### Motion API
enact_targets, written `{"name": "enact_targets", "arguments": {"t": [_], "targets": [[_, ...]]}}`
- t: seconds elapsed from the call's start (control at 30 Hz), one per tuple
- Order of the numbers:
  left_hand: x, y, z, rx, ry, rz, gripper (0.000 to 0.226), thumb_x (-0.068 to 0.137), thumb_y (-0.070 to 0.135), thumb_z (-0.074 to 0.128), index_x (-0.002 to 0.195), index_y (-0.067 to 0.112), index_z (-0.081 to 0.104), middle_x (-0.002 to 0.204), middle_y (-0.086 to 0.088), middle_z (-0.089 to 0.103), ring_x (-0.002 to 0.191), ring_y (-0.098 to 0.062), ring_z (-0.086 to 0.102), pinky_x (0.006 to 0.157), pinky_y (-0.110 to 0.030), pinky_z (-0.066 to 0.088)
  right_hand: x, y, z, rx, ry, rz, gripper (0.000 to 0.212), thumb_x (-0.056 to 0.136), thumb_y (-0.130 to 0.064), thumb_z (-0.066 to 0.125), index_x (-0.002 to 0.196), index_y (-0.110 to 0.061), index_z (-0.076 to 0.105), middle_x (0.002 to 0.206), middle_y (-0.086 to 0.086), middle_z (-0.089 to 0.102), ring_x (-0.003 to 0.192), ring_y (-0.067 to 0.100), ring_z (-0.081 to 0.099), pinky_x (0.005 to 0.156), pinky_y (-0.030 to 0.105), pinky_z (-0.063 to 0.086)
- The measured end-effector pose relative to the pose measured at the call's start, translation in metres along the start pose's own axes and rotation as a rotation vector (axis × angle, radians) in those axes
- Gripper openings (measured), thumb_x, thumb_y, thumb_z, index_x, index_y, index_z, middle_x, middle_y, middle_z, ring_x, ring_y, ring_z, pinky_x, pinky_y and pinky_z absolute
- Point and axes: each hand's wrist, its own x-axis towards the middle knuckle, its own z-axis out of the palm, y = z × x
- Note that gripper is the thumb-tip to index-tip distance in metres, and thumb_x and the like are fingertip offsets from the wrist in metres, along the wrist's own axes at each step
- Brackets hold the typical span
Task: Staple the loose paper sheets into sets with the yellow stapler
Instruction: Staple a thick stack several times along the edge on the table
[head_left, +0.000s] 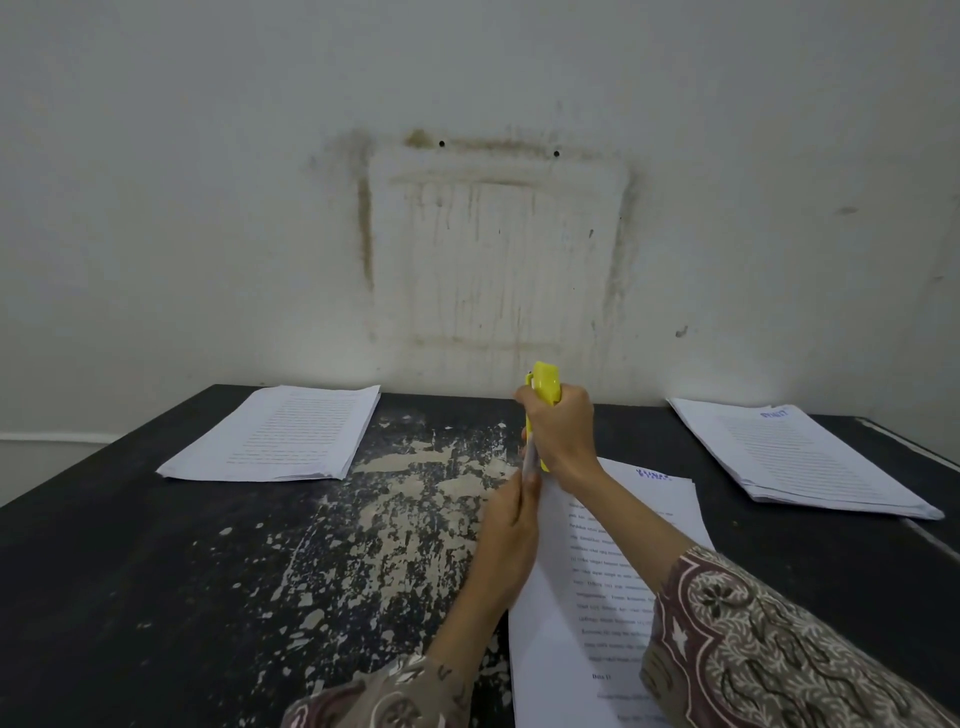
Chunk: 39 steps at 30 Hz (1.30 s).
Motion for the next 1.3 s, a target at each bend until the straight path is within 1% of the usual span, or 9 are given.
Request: {"name": "enact_targets", "arguments": {"t": [0.07,0.2,0.3,0.4,0.57,0.9,1.03,1.17,1.3], "targets": [[-0.001,0.000,0.001,-0.001,-0.023,0.010,0.037,0.099,0.031,0.032,0.083,0.011,0.059,0.062,-0.004,0.048,0.057,-0.017,0.043,0.053,-0.032,0.034,0.000,0.002,0.000,0.015,0.006,-0.013,0.042,0.080,-0.012,0.060,0.045,-0.017,0.037,0.044,0.004,0.036,0.046,0.024,0.044,0.050,0.037,0.041],[0.000,-0.005,0.002,0.012,-0.023,0.012,0.039,0.100,0.027,0.032,0.104,-0.003,0.057,0.055,0.010,0.048,0.052,-0.007,0.042,0.048,-0.018,0.032,-0.002,0.004,-0.001,0.006,0.017,-0.038,0.044,0.082,-0.011,0.060,0.046,-0.015,0.037,0.043,0.001,0.033,0.039,0.015,0.035,0.047,0.028,0.034],[0.000,-0.005,0.002,0.022,-0.032,0.023,0.035,0.099,0.028,0.033,0.084,0.016,0.061,0.056,0.003,0.043,0.052,-0.010,0.038,0.047,-0.022,0.029,-0.002,0.007,0.000,0.016,0.016,-0.047,0.042,0.082,-0.012,0.060,0.047,-0.015,0.038,0.045,0.005,0.036,0.043,0.021,0.042,0.048,0.030,0.037],[0.002,-0.005,0.001,0.051,-0.027,0.022,0.037,0.100,0.027,0.033,0.068,0.032,0.051,0.057,0.001,0.042,0.050,-0.006,0.037,0.046,-0.018,0.029,-0.002,0.010,0.000,0.030,0.009,-0.045,0.040,0.082,-0.013,0.060,0.048,-0.014,0.039,0.049,0.009,0.039,0.048,0.028,0.047,0.050,0.035,0.041],[0.002,-0.009,0.001,0.091,-0.030,0.017,0.038,0.100,0.028,0.033,0.065,0.026,0.049,0.061,-0.006,0.045,0.055,-0.016,0.040,0.048,-0.024,0.031,-0.003,0.012,0.000,0.033,0.014,-0.040,0.042,0.082,-0.012,0.061,0.047,-0.014,0.038,0.048,0.009,0.039,0.048,0.028,0.047,0.048,0.040,0.044],[0.001,-0.007,0.001,0.030,-0.053,-0.008,0.038,0.100,0.022,0.035,0.064,0.023,0.048,0.050,0.011,0.048,0.046,0.000,0.041,0.045,-0.012,0.032,-0.009,0.014,-0.002,0.024,0.061,-0.079,0.043,0.082,-0.009,0.061,0.046,-0.014,0.037,0.043,0.007,0.036,0.045,0.023,0.043,0.046,0.028,0.035],[0.005,-0.011,-0.001,0.043,-0.017,-0.013,0.038,0.099,0.028,0.034,0.066,0.017,0.049,0.064,-0.008,0.044,0.059,-0.019,0.038,0.050,-0.026,0.031,-0.004,0.016,-0.005,0.031,0.035,-0.019,0.035,0.078,-0.014,0.066,0.050,-0.008,0.045,0.051,0.016,0.045,0.048,0.027,0.048,0.048,0.041,0.046],[0.005,-0.009,-0.003,0.008,-0.040,-0.006,0.035,0.100,0.021,0.034,0.070,0.010,0.049,0.062,-0.006,0.047,0.053,-0.017,0.041,0.045,-0.019,0.031,-0.001,0.016,-0.014,0.121,-0.074,0.127,0.031,0.074,-0.024,0.070,0.059,-0.003,0.054,0.061,0.031,0.057,0.055,0.044,0.060,0.059,0.055,0.054],[0.006,-0.010,-0.004,0.049,-0.015,0.016,0.032,0.099,0.016,0.039,0.068,0.020,0.047,0.061,0.004,0.047,0.048,-0.002,0.041,0.046,-0.014,0.033,0.004,0.015,-0.024,0.280,-0.047,0.203,0.018,0.083,-0.012,0.064,0.074,0.003,0.059,0.056,0.016,0.061,0.046,0.026,0.062,0.055,0.036,0.056]]}}
